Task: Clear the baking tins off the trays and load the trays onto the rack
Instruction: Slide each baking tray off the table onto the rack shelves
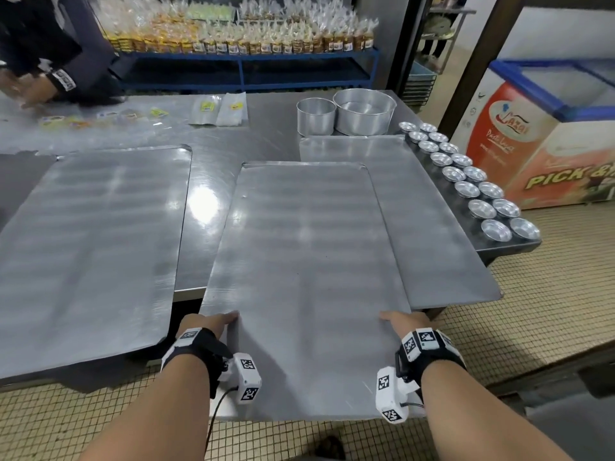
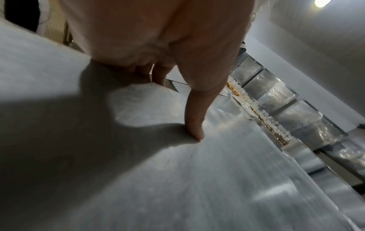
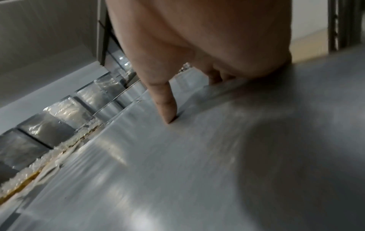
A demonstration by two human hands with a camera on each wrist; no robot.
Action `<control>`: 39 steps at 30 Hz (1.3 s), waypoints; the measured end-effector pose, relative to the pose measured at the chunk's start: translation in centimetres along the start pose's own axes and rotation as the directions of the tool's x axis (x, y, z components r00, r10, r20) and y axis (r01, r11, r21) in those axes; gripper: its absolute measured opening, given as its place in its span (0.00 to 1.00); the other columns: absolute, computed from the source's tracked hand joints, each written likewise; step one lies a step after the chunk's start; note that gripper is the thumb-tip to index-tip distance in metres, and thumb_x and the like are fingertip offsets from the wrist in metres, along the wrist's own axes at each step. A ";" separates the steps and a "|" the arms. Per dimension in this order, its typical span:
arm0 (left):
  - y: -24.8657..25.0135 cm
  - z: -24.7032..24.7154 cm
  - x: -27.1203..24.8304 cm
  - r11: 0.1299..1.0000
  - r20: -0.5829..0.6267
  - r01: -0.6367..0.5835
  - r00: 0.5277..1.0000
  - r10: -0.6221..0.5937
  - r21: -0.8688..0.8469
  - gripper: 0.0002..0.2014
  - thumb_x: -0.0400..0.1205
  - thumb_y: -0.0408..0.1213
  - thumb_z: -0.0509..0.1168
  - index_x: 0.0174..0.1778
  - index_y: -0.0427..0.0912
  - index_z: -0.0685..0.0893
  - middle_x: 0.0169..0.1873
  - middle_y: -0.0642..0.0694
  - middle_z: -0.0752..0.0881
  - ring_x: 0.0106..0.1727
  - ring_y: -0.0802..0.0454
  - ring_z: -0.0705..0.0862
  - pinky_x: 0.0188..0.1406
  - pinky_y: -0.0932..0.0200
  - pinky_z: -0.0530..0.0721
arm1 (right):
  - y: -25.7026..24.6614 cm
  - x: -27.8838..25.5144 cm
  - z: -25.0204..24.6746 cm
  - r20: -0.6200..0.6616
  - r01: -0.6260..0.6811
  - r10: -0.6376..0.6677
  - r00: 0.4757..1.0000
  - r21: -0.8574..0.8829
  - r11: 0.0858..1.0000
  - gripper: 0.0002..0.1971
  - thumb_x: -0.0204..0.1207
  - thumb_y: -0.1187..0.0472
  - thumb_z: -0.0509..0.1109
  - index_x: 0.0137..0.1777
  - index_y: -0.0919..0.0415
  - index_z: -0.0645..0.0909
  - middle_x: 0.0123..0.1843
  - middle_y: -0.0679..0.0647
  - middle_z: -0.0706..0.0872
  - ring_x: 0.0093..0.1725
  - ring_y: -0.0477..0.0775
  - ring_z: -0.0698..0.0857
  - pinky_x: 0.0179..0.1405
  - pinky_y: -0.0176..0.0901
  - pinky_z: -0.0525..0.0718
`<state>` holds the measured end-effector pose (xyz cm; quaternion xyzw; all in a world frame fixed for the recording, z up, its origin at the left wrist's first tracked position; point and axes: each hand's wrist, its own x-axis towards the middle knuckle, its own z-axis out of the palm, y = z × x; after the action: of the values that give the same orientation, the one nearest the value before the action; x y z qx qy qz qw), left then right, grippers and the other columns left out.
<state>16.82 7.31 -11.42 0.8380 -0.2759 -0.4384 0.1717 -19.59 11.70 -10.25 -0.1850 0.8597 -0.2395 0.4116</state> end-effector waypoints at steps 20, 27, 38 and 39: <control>7.1 -7.6 5.6 0.994 0.121 -0.107 0.987 0.105 0.015 0.28 0.62 0.46 0.86 0.39 0.30 0.79 0.34 0.39 0.86 0.41 0.36 0.89 0.51 0.42 0.89 | -0.4 1.5 7.6 -0.169 -0.149 0.179 0.969 0.179 0.973 0.44 0.44 0.39 0.86 0.58 0.67 0.83 0.57 0.56 0.86 0.52 0.61 0.87 0.52 0.48 0.81; 6.2 -7.9 15.0 0.987 0.151 -0.153 0.978 0.143 0.052 0.43 0.39 0.54 0.85 0.45 0.32 0.84 0.40 0.34 0.90 0.36 0.31 0.91 0.40 0.32 0.90 | -1.8 -8.7 10.8 -0.269 -0.173 0.251 0.930 0.284 0.943 0.37 0.63 0.50 0.85 0.68 0.70 0.81 0.67 0.62 0.84 0.62 0.65 0.85 0.58 0.49 0.82; 5.9 -11.2 5.6 0.959 0.216 -0.275 0.942 0.255 0.066 0.25 0.63 0.44 0.85 0.41 0.35 0.79 0.46 0.37 0.85 0.52 0.33 0.88 0.57 0.43 0.87 | 2.9 -17.3 10.8 -0.326 -0.196 0.383 0.864 0.483 0.854 0.26 0.68 0.58 0.83 0.62 0.73 0.82 0.56 0.65 0.87 0.53 0.63 0.87 0.47 0.44 0.80; 5.5 -11.1 5.2 0.958 0.236 -0.281 0.937 0.260 0.060 0.26 0.62 0.44 0.86 0.39 0.34 0.78 0.45 0.38 0.85 0.51 0.33 0.88 0.56 0.44 0.87 | 3.7 -18.0 10.7 -0.340 -0.187 0.399 0.852 0.514 0.837 0.27 0.65 0.58 0.85 0.59 0.74 0.83 0.50 0.63 0.86 0.46 0.62 0.85 0.45 0.45 0.80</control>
<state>26.73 0.31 -5.66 0.7440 -0.4261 -0.4896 0.1590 -0.85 21.19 -7.02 0.1137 0.8650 -0.4046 0.2743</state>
